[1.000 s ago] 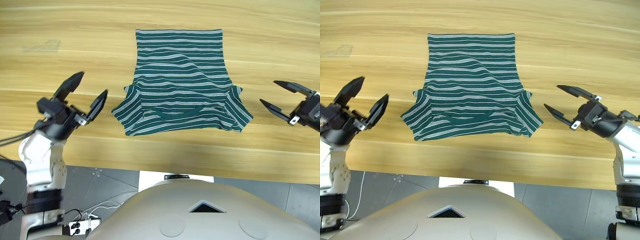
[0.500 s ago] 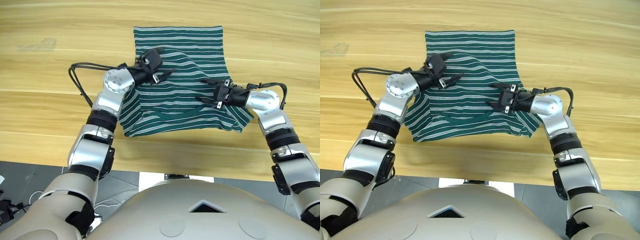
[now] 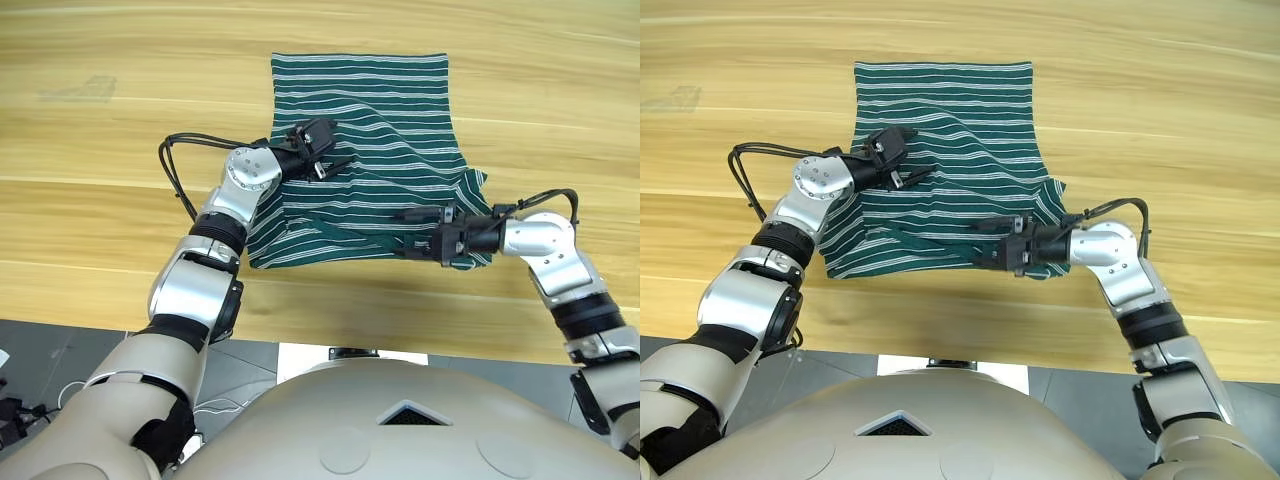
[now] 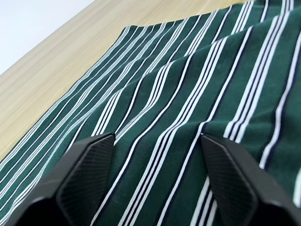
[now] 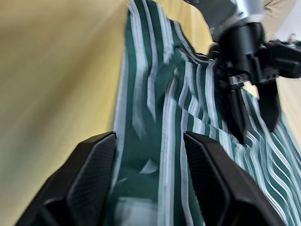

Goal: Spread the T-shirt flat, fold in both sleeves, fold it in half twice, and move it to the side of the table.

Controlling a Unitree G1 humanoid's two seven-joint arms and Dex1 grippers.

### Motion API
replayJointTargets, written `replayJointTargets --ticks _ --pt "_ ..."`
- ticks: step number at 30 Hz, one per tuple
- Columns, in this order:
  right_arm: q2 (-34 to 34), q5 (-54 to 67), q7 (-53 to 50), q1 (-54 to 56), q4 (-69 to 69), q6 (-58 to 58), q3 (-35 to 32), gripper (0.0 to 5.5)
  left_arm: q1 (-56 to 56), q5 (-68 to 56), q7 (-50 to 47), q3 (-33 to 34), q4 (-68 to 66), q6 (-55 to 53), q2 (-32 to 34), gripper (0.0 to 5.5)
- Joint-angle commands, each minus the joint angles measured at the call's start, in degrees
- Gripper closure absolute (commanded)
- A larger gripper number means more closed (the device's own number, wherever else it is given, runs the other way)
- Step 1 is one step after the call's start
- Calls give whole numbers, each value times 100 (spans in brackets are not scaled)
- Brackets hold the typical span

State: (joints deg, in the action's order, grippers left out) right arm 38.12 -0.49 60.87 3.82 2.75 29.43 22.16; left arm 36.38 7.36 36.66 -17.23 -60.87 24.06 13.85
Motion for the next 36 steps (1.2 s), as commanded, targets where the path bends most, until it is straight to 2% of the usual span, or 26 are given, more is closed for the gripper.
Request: replayJointTargets --ticks 1,8,11,17,26,36 --pt "411 234 254 -366 -999 -426 31 284 -127 296 -6 -95 -269 -160 51 213" --pt "606 349 196 -760 -1817 -671 -79 284 -51 295 -121 -45 -402 -126 -45 213" --pt "363 441 -116 -275 -1692 -842 -392 284 -8 307 -154 -37 -511 -87 -82 213" --pt "-186 -354 -956 1100 987 -503 -570 284 -90 354 -68 -92 -528 46 -159 213" --pt "-300 -673 -1221 1005 2769 265 -489 284 -132 364 -13 -80 -515 79 -209 213" --pt "188 -345 -633 -130 580 208 -235 284 -132 383 -48 -56 -511 39 -194 213"
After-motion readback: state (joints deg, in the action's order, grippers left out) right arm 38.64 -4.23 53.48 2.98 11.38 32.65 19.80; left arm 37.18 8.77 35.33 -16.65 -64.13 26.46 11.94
